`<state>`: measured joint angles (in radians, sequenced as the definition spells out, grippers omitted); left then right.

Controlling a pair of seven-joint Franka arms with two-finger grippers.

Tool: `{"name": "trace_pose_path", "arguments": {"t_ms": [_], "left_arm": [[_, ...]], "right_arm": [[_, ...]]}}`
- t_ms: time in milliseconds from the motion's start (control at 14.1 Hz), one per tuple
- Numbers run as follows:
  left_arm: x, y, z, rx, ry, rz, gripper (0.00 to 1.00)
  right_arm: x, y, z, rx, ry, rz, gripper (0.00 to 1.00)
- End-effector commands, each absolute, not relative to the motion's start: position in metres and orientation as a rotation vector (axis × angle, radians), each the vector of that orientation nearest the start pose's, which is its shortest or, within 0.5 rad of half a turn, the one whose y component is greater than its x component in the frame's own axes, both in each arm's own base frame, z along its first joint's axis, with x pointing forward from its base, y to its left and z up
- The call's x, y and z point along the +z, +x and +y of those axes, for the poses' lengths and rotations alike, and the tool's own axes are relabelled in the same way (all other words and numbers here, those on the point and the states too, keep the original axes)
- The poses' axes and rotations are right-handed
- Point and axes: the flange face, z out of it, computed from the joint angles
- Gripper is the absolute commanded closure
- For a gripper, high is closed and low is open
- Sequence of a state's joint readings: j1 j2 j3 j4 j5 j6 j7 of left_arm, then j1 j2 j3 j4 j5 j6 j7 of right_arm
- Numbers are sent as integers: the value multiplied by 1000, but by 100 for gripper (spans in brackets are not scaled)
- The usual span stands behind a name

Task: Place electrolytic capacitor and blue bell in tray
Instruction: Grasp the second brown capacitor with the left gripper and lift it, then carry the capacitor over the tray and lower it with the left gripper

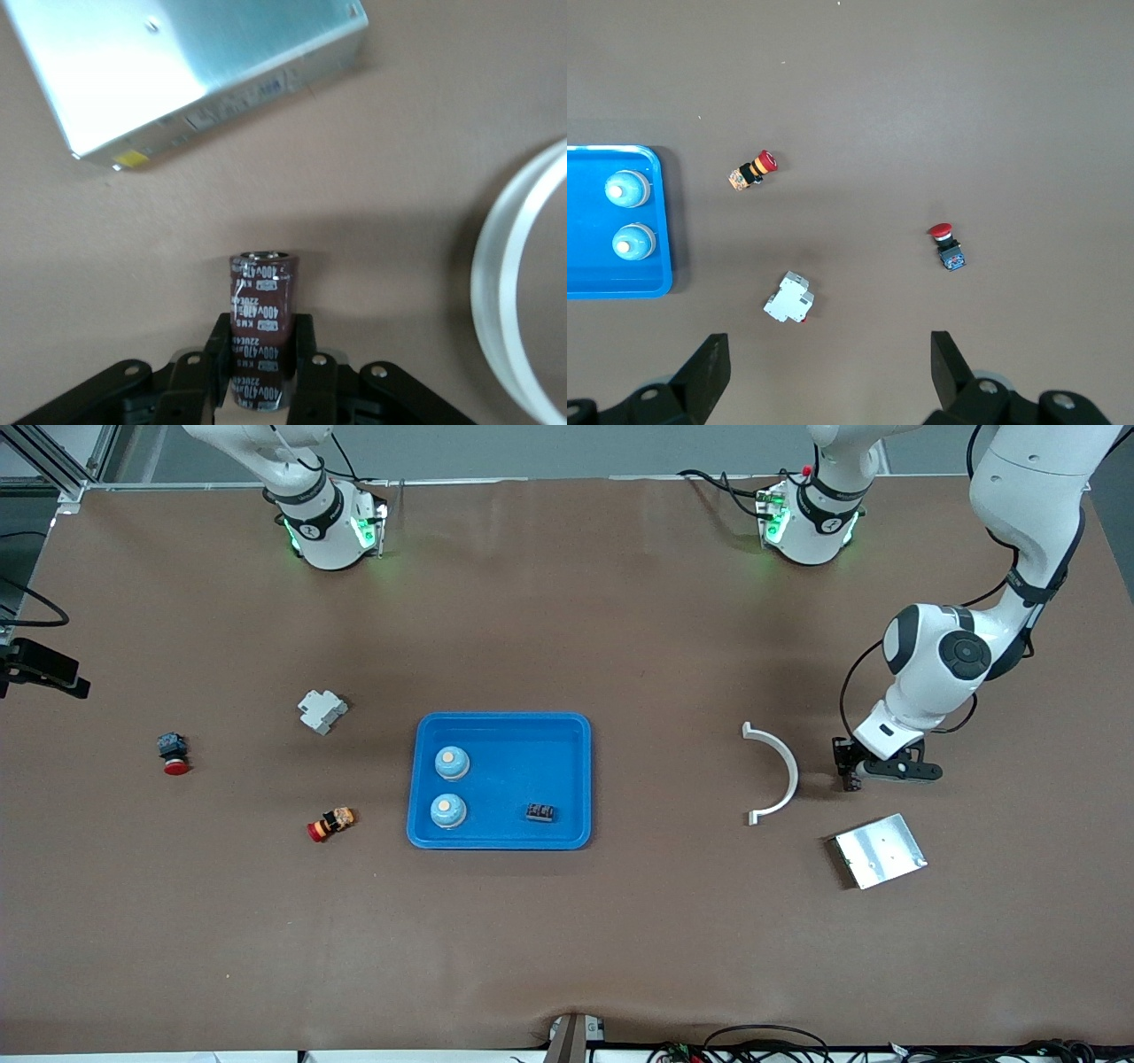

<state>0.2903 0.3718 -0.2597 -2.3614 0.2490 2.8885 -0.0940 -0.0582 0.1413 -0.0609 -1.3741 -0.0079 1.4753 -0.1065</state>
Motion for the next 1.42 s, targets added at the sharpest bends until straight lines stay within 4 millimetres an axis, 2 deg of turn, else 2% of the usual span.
{"name": "trace_pose_path", "arguments": {"t_ms": [0, 71, 354, 496, 708, 779, 920, 1062, 1345], "left_arm": [[209, 543, 6, -247, -3141, -51, 100], [216, 550, 9, -211, -3138, -148, 100], [261, 564, 9, -21, -3113, -312, 100], [286, 565, -8, 1, -3137, -382, 100], [309, 560, -40, 16, -3118, -630, 100], [318, 559, -53, 8, -3105, -694, 100], [329, 555, -85, -7, -3082, -835, 100], [339, 550, -127, 7, -3033, -1106, 100], [359, 537, -212, 27, -2957, -1419, 100]], "right_arm": [[638, 579, -73, 42, -3146, -34, 0], [639, 579, -73, 42, -3144, -103, 0], [635, 580, -75, 39, -3142, -97, 0], [635, 581, -74, 39, -3143, -83, 0], [638, 581, -60, 38, -3153, 126, 0], [639, 581, -54, 39, -3167, 112, 0], [639, 580, -60, 40, -3171, 110, 0], [638, 581, -60, 37, -3170, 112, 0], [640, 585, -69, -21, -3172, 130, 0]]}}
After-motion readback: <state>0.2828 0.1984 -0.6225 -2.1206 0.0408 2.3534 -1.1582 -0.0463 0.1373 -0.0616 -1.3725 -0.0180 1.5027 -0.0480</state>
